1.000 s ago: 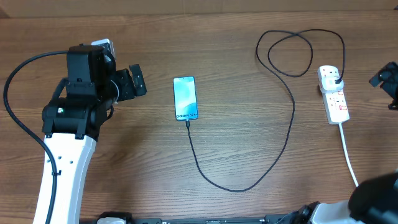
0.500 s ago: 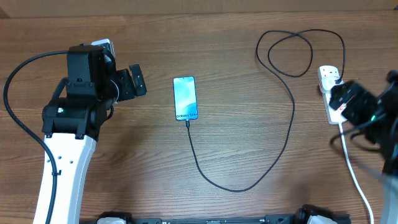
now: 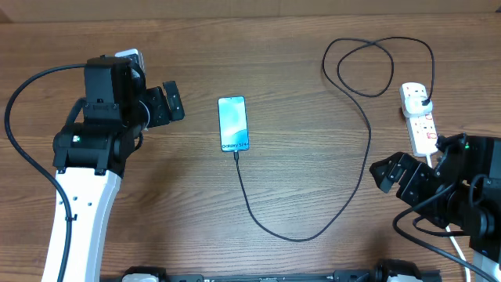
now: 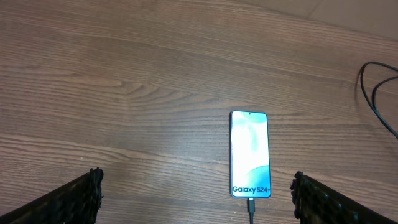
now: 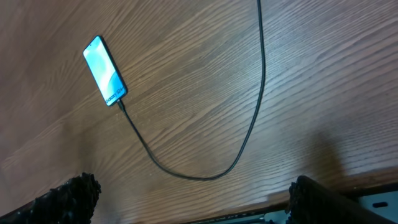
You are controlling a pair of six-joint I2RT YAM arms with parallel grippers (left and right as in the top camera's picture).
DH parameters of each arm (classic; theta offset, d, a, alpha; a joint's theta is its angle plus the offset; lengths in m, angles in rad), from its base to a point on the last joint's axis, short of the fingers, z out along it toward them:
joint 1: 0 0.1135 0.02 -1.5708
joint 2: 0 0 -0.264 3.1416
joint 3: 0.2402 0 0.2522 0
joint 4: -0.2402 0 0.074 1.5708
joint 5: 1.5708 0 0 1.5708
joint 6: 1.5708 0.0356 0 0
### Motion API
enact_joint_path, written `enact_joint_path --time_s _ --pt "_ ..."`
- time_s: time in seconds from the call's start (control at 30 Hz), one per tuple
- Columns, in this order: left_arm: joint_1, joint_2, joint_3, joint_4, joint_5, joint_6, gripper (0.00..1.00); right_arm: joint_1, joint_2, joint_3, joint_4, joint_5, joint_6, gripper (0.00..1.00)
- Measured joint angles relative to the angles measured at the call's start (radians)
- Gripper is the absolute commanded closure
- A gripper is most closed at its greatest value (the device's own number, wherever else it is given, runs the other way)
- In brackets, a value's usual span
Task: Plug charger to phone and switch on socket
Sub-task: 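Lift the right gripper off the power strip and pull it back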
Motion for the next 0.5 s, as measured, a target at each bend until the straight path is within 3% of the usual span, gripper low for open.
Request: enact_joint_path --time_s 0.5 --pt "0.0 0.0 0.0 0.0 0.0 0.0 0.0 0.0 0.005 0.0 -0.021 -0.019 0.0 0.0"
